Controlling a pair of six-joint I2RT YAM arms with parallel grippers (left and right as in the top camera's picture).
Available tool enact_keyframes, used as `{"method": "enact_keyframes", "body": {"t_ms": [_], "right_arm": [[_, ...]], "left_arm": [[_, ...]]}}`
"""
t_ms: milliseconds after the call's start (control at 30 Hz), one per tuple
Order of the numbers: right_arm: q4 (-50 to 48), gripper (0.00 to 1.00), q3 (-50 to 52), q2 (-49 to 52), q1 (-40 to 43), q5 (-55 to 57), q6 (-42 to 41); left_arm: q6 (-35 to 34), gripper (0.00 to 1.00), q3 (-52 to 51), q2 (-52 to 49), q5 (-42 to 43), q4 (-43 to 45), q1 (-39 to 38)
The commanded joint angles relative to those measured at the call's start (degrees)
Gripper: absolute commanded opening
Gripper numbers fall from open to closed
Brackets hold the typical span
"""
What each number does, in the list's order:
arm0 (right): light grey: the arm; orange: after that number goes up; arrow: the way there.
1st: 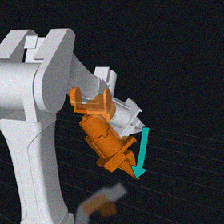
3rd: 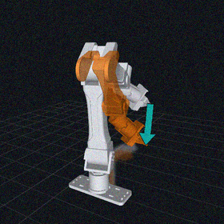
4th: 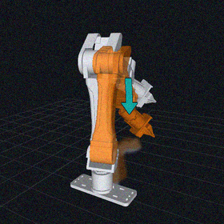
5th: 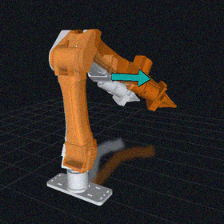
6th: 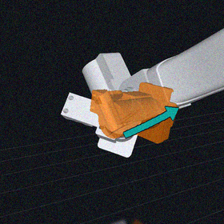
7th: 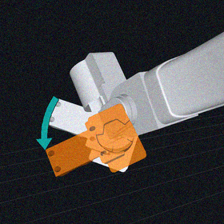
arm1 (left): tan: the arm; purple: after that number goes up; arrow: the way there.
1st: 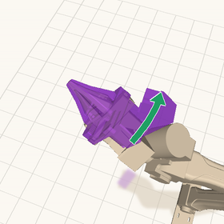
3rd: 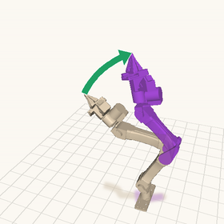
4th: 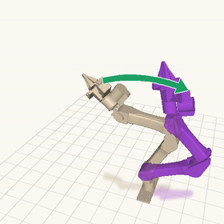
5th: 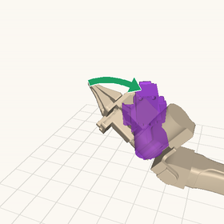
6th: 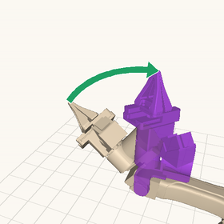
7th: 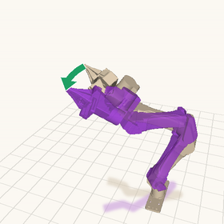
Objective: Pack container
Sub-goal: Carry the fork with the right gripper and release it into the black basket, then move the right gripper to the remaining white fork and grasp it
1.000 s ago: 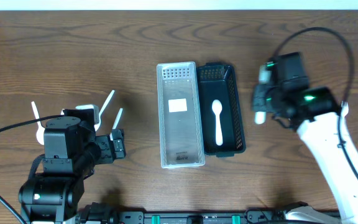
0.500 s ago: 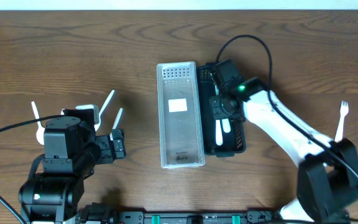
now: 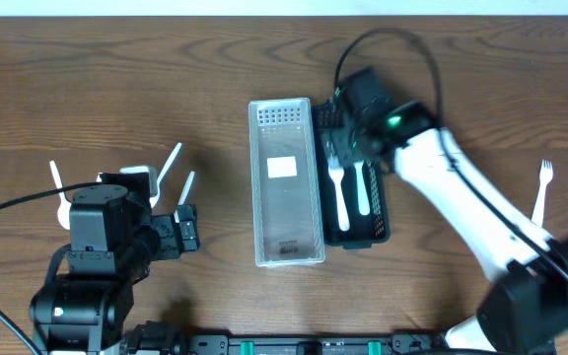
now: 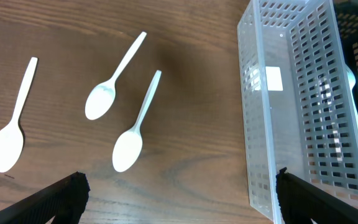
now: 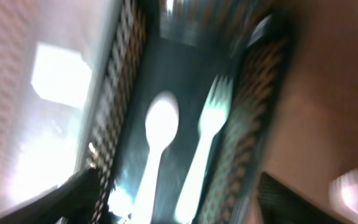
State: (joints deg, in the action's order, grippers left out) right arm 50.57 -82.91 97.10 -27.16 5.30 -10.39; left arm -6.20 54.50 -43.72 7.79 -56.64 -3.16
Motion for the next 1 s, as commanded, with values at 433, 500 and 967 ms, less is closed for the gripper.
{"method": "enact_keyframes", "body": {"t_ms": [433,500,967], "right_arm": [[15.2,0.99,-8.8,3.6,33.5,-4.0,31.6],[14.5,0.99,-8.8,6.3,35.0,-4.1,31.6],[16.5,0.92,-8.8,23.1,36.0,-2.6,36.4]], "left_arm": [[-0.3,0.98,0.9,-0.1,0.6,-0.1,0.0],[-0.3,0.98,0.9,-0.1,0.6,-0.1,0.0],[-0.1,0.98,0.9,-0.1,0.5,0.0,0.0]]}}
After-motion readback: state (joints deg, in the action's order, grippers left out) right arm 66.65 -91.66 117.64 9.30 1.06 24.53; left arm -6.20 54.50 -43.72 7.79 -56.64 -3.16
